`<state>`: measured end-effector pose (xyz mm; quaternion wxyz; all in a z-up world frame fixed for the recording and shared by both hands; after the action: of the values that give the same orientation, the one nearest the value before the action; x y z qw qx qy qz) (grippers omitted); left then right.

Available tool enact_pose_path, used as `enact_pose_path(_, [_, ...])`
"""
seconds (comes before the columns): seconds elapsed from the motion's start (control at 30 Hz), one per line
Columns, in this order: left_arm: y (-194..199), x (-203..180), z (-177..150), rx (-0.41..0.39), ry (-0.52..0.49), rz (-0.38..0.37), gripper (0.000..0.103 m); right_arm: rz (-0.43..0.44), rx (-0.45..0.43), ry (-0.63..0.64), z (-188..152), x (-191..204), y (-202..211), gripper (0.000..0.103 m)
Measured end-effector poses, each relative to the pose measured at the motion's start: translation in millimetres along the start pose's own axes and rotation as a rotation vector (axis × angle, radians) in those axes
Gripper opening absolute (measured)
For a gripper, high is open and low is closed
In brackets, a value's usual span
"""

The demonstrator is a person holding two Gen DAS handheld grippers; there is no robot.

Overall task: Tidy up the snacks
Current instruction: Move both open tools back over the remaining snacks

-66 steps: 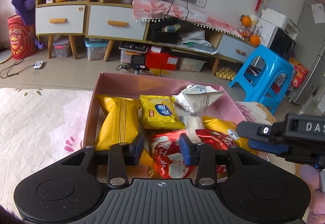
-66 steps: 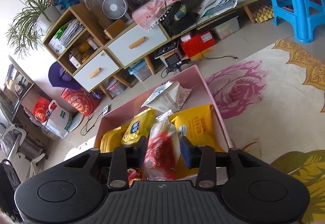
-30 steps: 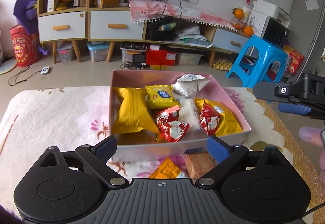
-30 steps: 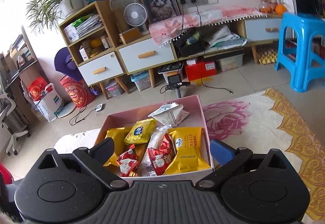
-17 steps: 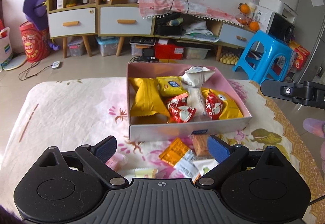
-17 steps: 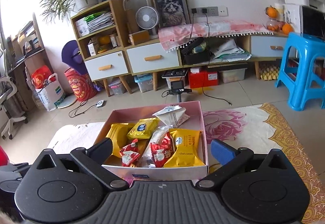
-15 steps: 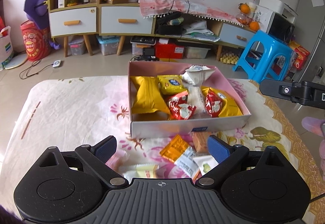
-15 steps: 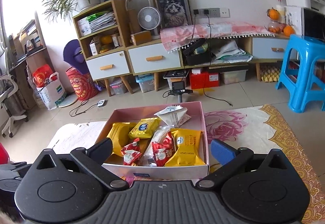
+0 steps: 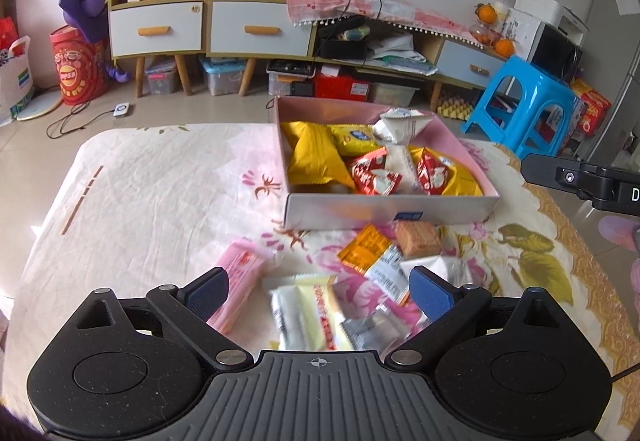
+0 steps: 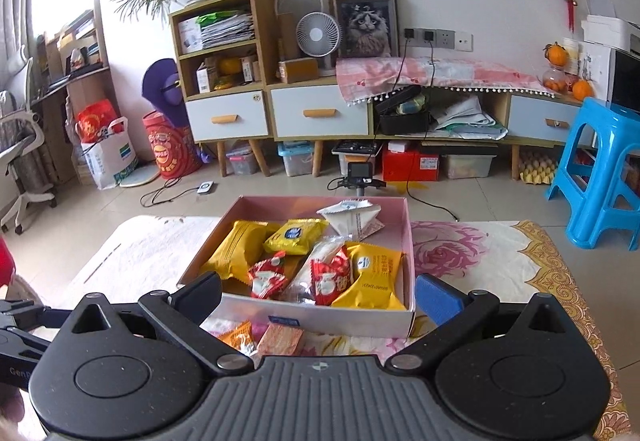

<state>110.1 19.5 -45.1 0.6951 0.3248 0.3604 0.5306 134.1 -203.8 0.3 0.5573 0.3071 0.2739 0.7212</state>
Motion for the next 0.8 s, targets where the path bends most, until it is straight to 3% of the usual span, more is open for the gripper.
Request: enact_pose_path(0.8, [-3,62,-44,0.009,0.004,0.073,0.098,-0.011,0.061,0.222,-54,43,-12,0.095])
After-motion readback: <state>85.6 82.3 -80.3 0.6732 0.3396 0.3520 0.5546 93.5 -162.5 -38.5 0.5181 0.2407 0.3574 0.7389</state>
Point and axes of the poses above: each gripper's, at about its wrist camera, not at the fingertips, and y roughly against the way its jaws point, x to its left, z to its top, the point moved 6 cm from there along -y, roughly the way its jaws point, and after that the axes turned 13 degrees about x, right-handed, at the moved point
